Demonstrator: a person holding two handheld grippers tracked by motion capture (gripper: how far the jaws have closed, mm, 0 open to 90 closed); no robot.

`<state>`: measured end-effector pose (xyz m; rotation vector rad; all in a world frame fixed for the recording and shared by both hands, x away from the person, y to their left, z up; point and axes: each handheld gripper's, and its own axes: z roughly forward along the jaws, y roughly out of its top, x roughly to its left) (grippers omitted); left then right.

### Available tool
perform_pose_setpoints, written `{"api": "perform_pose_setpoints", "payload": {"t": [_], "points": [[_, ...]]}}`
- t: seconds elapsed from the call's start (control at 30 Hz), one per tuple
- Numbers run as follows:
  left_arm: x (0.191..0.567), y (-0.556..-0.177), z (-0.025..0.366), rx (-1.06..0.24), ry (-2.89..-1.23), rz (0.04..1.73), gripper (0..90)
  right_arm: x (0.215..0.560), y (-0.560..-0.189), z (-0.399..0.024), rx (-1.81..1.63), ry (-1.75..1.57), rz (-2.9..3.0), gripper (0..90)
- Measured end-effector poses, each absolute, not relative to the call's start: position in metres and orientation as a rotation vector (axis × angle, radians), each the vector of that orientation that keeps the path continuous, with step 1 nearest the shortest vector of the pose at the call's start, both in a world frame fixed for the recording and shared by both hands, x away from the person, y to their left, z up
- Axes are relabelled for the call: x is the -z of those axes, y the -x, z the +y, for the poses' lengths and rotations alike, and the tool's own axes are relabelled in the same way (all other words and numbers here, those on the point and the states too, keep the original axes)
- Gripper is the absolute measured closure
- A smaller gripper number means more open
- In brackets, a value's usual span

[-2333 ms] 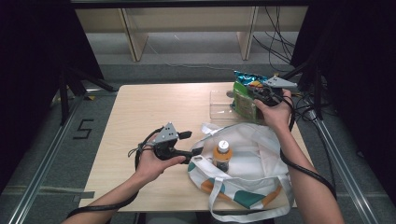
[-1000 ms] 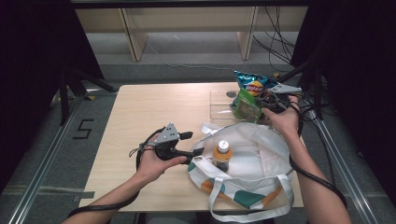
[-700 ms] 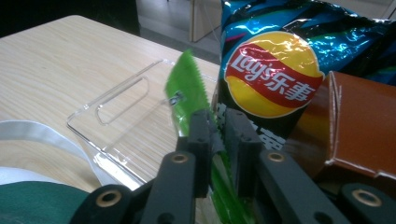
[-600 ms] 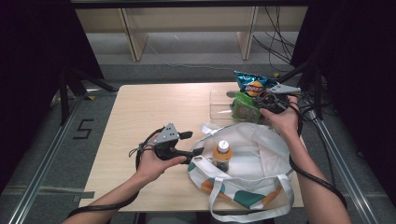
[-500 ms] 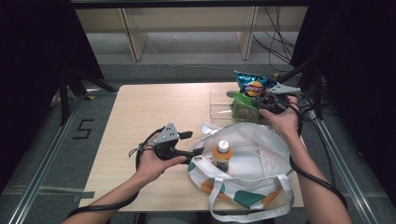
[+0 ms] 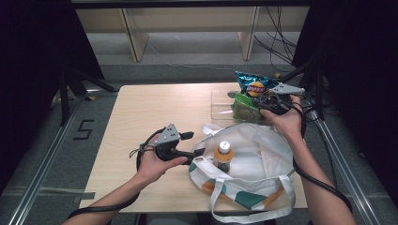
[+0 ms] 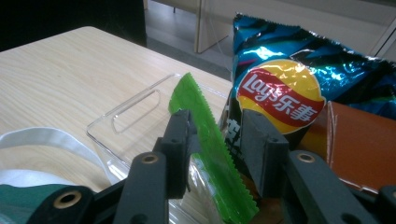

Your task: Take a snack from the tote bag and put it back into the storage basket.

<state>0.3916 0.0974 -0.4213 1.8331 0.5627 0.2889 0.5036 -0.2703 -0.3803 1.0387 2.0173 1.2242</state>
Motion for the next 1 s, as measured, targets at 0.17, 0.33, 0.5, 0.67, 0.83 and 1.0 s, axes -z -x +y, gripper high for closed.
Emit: {"api": "perform_pose_setpoints", "payload": {"t": [0.17, 0.33, 0.5, 0.67, 0.83, 1.0], "points": [[0.421, -0.391, 0.097, -0.285, -1.832, 0.541, 25.4, 0.376, -0.494, -0.274, -1.242, -1.041, 2.0, 58.7], [0.42, -0.389, 0.096, -0.279, -1.824, 0.554, 25.3, 0.375, -0.477, -0.283, -1.272, -1.083, 1.985, 53.6], [0.419, -0.388, 0.098, -0.283, -1.817, 0.552, 25.4, 0.374, -0.46, -0.293, -1.326, -1.126, 1.96, 50.2], [0.417, -0.387, 0.098, -0.29, -1.813, 0.543, 25.4, 0.372, -0.447, -0.299, -1.324, -1.105, 1.926, 49.2], [0.416, -0.388, 0.098, -0.293, -1.808, 0.548, 25.3, 0.374, -0.437, -0.304, -1.344, -1.172, 1.92, 46.5], [0.417, -0.388, 0.097, -0.284, -1.801, 0.539, 25.3, 0.379, -0.432, -0.312, -1.352, -1.174, 1.893, 45.3]]}}
